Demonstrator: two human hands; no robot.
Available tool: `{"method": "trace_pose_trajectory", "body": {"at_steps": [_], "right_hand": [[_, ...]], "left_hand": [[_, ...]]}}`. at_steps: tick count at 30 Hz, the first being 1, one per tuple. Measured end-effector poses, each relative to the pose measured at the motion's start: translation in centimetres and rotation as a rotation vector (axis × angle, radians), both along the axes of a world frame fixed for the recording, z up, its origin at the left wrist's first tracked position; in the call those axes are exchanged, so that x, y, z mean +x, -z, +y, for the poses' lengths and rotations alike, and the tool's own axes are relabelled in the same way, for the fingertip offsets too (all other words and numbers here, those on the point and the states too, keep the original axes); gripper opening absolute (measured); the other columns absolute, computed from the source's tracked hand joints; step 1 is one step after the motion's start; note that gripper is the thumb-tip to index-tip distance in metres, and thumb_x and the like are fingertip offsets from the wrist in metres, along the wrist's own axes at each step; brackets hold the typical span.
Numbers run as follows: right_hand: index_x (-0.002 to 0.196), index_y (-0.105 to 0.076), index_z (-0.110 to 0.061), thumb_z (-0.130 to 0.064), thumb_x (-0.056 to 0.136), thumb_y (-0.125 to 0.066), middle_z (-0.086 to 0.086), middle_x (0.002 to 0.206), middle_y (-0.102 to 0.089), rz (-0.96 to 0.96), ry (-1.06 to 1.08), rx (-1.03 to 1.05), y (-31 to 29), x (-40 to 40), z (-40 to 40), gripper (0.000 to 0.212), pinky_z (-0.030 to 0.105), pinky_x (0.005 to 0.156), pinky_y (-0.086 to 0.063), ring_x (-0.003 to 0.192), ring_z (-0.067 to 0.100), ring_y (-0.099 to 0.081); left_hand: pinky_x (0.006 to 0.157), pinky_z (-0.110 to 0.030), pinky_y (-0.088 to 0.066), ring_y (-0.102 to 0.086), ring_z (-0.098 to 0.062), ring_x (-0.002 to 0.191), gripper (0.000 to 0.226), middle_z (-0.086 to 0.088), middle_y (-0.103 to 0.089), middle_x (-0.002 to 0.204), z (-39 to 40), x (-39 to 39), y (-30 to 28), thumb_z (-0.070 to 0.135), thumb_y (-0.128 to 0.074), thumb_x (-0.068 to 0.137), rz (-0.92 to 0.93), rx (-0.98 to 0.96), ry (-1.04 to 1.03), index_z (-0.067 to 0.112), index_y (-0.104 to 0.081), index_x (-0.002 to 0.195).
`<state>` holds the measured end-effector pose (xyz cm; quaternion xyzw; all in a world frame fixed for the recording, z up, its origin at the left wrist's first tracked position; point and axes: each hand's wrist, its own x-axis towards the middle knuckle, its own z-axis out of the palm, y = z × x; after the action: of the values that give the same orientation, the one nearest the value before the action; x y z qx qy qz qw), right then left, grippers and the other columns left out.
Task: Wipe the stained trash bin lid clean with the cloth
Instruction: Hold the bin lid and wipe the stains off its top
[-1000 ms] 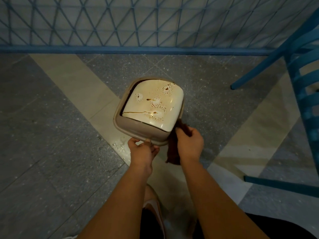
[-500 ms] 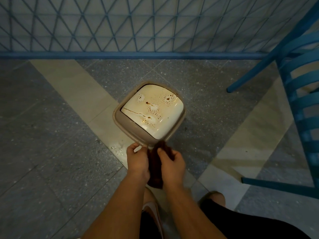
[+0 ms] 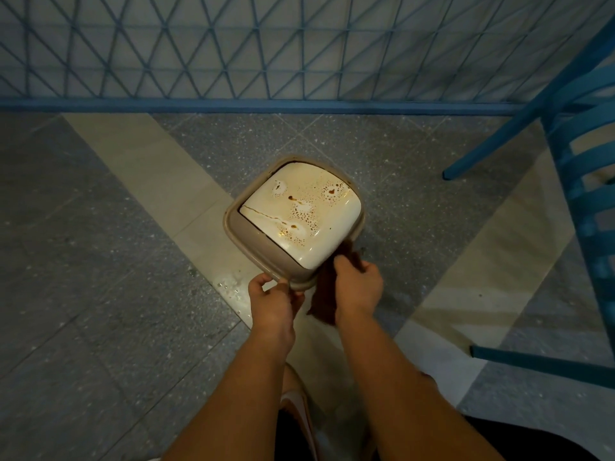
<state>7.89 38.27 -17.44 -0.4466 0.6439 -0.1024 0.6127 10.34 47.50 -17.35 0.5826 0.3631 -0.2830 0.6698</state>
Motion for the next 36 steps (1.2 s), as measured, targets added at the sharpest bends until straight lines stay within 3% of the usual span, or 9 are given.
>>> {"method": "trace_pose_trajectory", "body": {"at_steps": [6, 11, 16, 19, 24, 26, 30, 33, 36], "right_hand": [[0.082, -0.056, -0.021, -0.016, 0.074, -0.07, 0.006, 0.088, -0.067, -0.009, -0.063, 0.126, 0.1, -1.2, 3.7, 0.016, 0.042, 0.077, -0.058, 0.081, 0.022, -0.066], [0.091, -0.057, -0.02, -0.019, 0.074, -0.071, 0.006, 0.095, -0.066, 0.003, -0.022, -0.051, -0.1, 1.1, -2.6, 0.022, 0.041, 0.084, -0.055, 0.086, 0.022, -0.064], [0.114, -0.06, -0.016, -0.024, 0.08, -0.069, 0.005, 0.105, -0.064, 0.004, 0.051, -0.077, 0.0, 1.8, -6.6, 0.036, 0.037, 0.081, -0.053, 0.087, 0.02, -0.061], [0.125, -0.056, -0.016, -0.027, 0.084, -0.069, 0.005, 0.115, -0.06, -0.021, 0.109, -0.013, 0.4, -0.3, -5.9, 0.045, 0.039, 0.092, -0.048, 0.097, 0.021, -0.056], [0.111, -0.061, -0.025, -0.031, 0.083, -0.069, 0.002, 0.111, -0.064, -0.058, 0.066, 0.049, 0.4, -3.3, -1.0, 0.03, 0.046, 0.094, -0.049, 0.101, 0.023, -0.06], [0.098, -0.063, -0.024, -0.028, 0.08, -0.072, 0.001, 0.1, -0.068, -0.094, -0.024, 0.059, 0.3, -3.2, 1.3, 0.021, 0.045, 0.087, -0.054, 0.092, 0.021, -0.065], [0.093, -0.064, -0.016, -0.019, 0.077, -0.072, 0.005, 0.092, -0.069, -0.08, -0.177, 0.024, 0.2, -1.5, 3.0, 0.018, 0.044, 0.083, -0.056, 0.085, 0.02, -0.067], [0.092, -0.061, -0.017, -0.016, 0.076, -0.07, 0.008, 0.095, -0.067, -0.027, -0.129, -0.029, 0.4, 0.1, 0.7, 0.018, 0.043, 0.084, -0.055, 0.087, 0.023, -0.065], [0.099, -0.061, -0.017, -0.018, 0.077, -0.07, 0.009, 0.103, -0.067, -0.01, -0.018, -0.089, 0.3, 1.6, -3.0, 0.024, 0.041, 0.085, -0.054, 0.088, 0.023, -0.063]], "left_hand": [[0.068, -0.036, -0.053, -0.06, -0.022, 0.072, 0.024, -0.01, -0.064, 0.079, 0.3, 0.1, -0.1, 0.006, -0.054, 0.093, 0.004, 0.005, 0.043, 0.024, -0.046, 0.106], [0.073, -0.03, -0.052, -0.052, -0.018, 0.068, 0.028, -0.01, -0.057, 0.074, 0.5, 0.5, 0.2, -0.001, -0.047, 0.094, -0.015, -0.014, 0.061, 0.027, -0.043, 0.092], [0.071, -0.029, -0.054, -0.058, -0.018, 0.071, 0.021, -0.011, -0.059, 0.078, 0.6, 0.6, 0.4, 0.004, -0.053, 0.095, -0.026, 0.029, 0.016, 0.018, -0.047, 0.11], [0.077, -0.029, -0.055, -0.062, -0.019, 0.08, 0.027, -0.009, -0.064, 0.09, 1.3, 1.0, 0.4, 0.007, -0.058, 0.093, -0.019, -0.006, -0.109, 0.013, -0.052, 0.119], [0.091, -0.033, -0.051, -0.062, -0.018, 0.089, 0.034, -0.012, -0.062, 0.116, 0.8, 0.3, 0.8, 0.008, -0.051, 0.095, 0.063, -0.105, -0.169, 0.008, -0.052, 0.13], [0.083, -0.032, -0.055, -0.063, -0.02, 0.086, 0.028, -0.016, -0.062, 0.113, 0.0, -0.1, 0.8, 0.006, -0.047, 0.096, 0.076, -0.136, -0.148, 0.006, -0.056, 0.122], [0.058, -0.031, -0.056, -0.063, -0.023, 0.073, 0.026, -0.014, -0.065, 0.088, -0.5, -0.3, 0.9, 0.006, -0.047, 0.096, 0.062, -0.075, -0.125, 0.01, -0.048, 0.122], [0.077, -0.032, -0.053, -0.061, -0.019, 0.072, 0.029, -0.012, -0.062, 0.084, -0.3, -0.1, 0.7, 0.002, -0.044, 0.097, 0.02, -0.063, -0.121, 0.013, -0.042, 0.123], [0.086, -0.032, -0.051, -0.061, -0.017, 0.075, 0.019, -0.014, -0.061, 0.087, -0.1, 0.3, 0.5, 0.001, -0.044, 0.097, 0.031, -0.052, -0.1, 0.018, -0.044, 0.107]]}}
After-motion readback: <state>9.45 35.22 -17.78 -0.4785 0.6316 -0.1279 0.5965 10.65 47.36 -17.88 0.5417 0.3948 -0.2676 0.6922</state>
